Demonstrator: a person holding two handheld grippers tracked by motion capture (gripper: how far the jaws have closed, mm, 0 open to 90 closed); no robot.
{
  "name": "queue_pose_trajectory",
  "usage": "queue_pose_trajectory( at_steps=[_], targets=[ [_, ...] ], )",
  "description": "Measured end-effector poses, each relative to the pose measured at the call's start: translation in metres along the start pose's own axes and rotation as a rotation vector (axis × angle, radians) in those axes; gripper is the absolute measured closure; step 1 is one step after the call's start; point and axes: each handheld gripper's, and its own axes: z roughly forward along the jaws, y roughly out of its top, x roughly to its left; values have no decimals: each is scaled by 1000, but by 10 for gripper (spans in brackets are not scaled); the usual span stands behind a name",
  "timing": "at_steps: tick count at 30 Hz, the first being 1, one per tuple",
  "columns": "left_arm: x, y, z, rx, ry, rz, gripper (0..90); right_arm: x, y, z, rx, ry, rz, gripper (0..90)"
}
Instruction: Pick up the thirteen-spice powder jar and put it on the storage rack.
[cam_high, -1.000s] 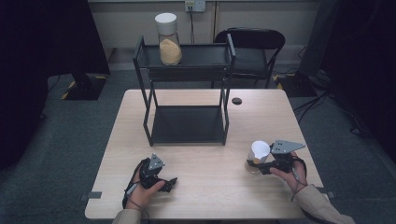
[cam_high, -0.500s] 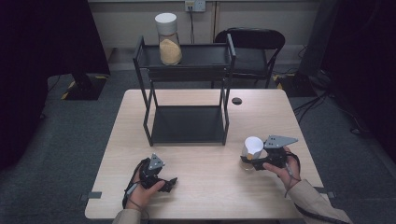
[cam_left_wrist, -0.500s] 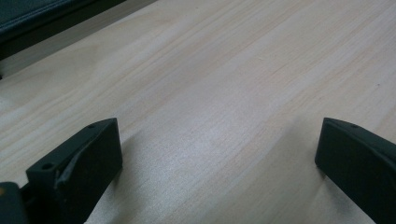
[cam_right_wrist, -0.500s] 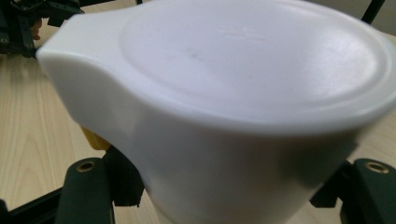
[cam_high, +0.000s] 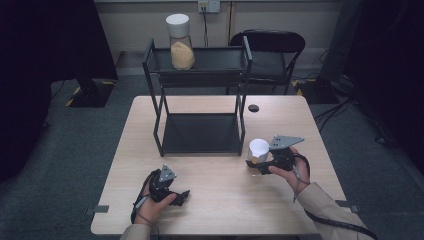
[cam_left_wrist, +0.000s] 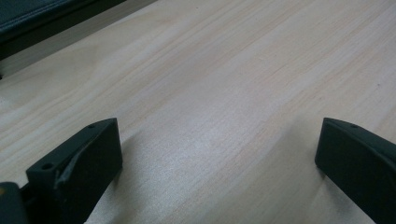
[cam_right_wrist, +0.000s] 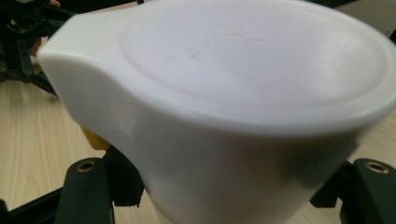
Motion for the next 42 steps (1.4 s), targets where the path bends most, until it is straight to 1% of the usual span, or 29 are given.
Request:
queue_pose_trajectory(
  at_steps=[9,13,16,22,29,33,42],
  targets=[
    [0,0,0,0,0,0,0,-2,23,10,8,26,-3,305],
    [0,0,0,0,0,0,0,-2,36,13,29,32,-15,304],
    [1,0,0,0,-3,2,0,-3,45,16,36,38,-19,305],
    [1,0,0,1,-3,3,0,-3,61,20,37,50,-16,305],
    [1,0,0,1,-3,3,0,-3,81,25,42,60,-31,305],
    [1,0,0,1,-3,3,0,-4,91,28,36,66,-35,304],
    [1,0,0,1,-3,3,0,-6,111,33,44,83,-43,305]
  ],
)
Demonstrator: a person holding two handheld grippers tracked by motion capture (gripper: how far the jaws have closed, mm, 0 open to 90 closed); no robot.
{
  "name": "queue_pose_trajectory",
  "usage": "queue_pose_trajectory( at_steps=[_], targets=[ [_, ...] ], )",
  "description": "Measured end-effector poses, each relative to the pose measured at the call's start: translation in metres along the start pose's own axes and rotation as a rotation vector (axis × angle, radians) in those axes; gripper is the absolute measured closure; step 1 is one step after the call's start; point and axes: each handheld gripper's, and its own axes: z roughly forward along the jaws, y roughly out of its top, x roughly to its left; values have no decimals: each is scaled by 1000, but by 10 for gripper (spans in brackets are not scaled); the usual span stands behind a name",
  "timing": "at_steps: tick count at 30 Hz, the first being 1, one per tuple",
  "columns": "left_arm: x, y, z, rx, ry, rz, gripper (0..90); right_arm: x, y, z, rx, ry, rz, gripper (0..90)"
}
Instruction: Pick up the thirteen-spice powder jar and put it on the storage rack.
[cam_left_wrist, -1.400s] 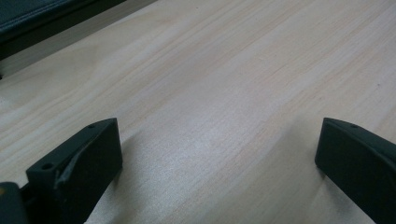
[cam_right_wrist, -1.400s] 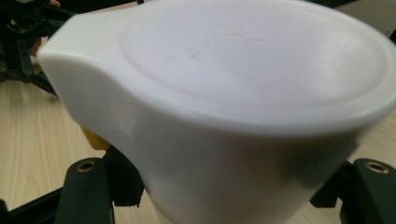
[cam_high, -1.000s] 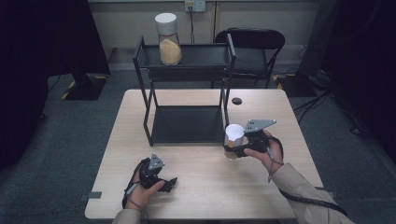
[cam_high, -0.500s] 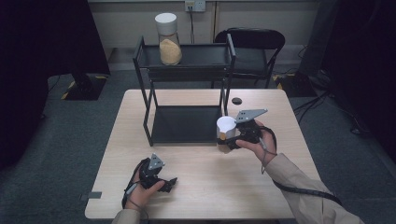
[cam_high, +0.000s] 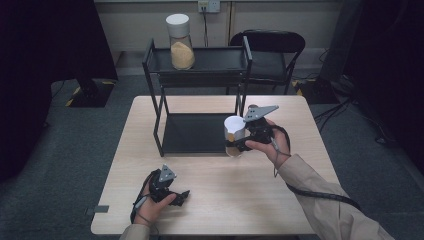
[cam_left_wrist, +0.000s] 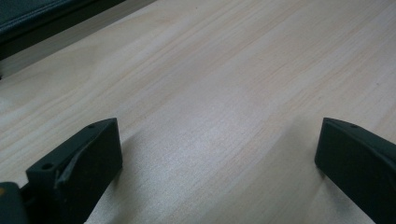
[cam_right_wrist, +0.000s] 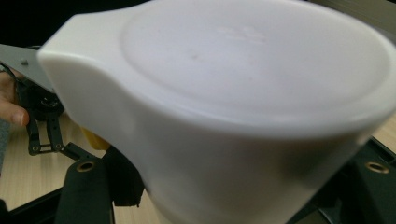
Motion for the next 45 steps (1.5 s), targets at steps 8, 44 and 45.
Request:
queue_pose_trajectory(
  at_steps=[8,44,45],
  targets=[
    [0,0,0,0,-1,1,0,-3,14,0,-19,6,4,305],
    [1,0,0,0,-2,2,0,-3,109,-21,-18,-14,-22,305],
    [1,0,0,0,-2,3,0,-3,111,-22,-19,-15,-23,305]
  ],
)
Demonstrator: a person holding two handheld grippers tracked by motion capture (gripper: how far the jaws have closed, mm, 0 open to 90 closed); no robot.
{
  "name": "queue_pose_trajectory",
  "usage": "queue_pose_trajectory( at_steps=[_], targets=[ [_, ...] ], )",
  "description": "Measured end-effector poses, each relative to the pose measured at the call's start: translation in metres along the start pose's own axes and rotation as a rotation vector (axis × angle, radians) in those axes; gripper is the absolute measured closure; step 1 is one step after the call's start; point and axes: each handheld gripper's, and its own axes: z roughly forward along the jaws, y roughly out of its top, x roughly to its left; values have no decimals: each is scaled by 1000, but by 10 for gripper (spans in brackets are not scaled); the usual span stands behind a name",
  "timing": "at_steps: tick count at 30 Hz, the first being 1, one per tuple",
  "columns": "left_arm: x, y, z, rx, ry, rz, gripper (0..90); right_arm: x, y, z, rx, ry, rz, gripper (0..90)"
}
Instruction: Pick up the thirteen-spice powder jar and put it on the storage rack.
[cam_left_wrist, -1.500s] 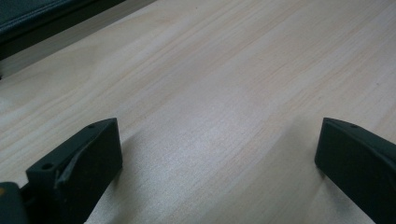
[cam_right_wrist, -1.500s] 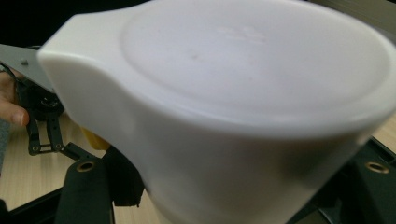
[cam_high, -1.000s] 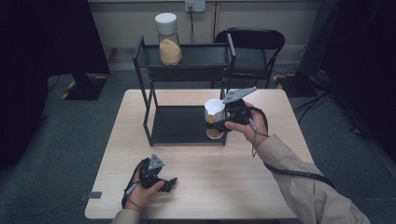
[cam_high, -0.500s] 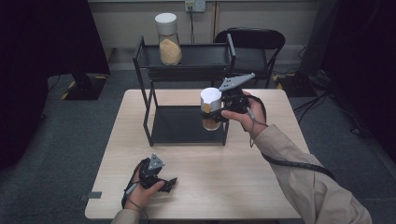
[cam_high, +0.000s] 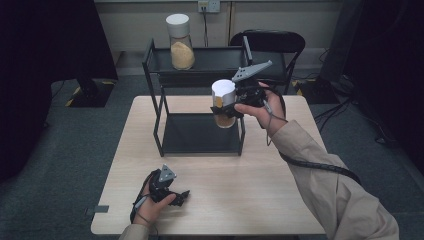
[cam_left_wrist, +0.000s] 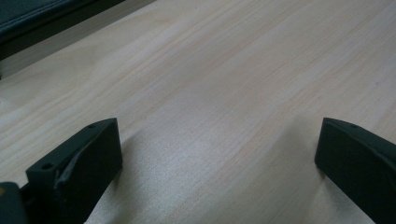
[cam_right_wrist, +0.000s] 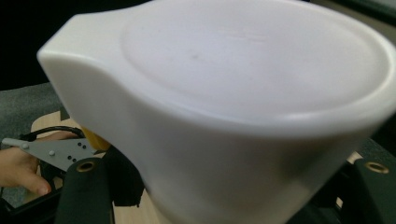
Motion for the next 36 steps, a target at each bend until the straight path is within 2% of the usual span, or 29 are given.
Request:
queue_pose_trajectory(
  at_steps=[13,36],
  targets=[
    [0,0,0,0,-2,1,0,1,32,-15,-11,-20,-12,304],
    [1,0,0,0,-3,2,0,-3,67,-29,-49,-41,-4,304]
  ],
)
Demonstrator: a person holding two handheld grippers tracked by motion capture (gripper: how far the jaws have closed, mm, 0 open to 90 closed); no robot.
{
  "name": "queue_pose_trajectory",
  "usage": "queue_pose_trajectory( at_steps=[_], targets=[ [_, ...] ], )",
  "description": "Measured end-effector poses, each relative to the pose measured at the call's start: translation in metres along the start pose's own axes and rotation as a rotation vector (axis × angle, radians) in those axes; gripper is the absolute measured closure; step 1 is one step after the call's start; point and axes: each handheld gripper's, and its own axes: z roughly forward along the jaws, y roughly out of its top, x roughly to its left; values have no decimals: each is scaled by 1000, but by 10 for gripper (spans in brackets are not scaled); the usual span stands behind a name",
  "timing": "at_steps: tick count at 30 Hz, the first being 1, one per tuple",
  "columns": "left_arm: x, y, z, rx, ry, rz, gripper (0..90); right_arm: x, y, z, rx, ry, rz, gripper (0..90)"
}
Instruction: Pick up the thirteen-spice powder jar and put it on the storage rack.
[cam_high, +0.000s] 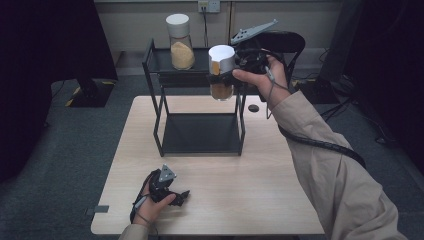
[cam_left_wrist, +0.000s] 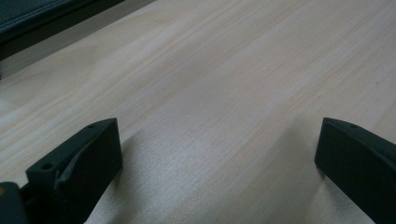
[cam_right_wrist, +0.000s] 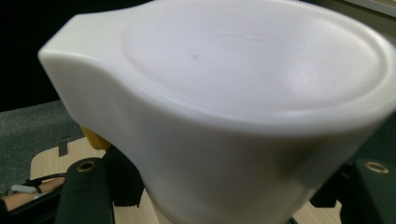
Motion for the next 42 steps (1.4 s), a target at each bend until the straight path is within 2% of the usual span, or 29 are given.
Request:
queue_pose_trajectory(
  at_steps=[20,30,42],
  targets=[
    [0,0,0,0,-2,2,0,-2,30,-8,-23,-43,15,305],
    [1,0,0,0,-3,3,0,-9,36,3,-25,-87,41,304],
    [1,0,0,-1,-3,2,0,-21,48,21,-14,-125,44,304]
  ],
)
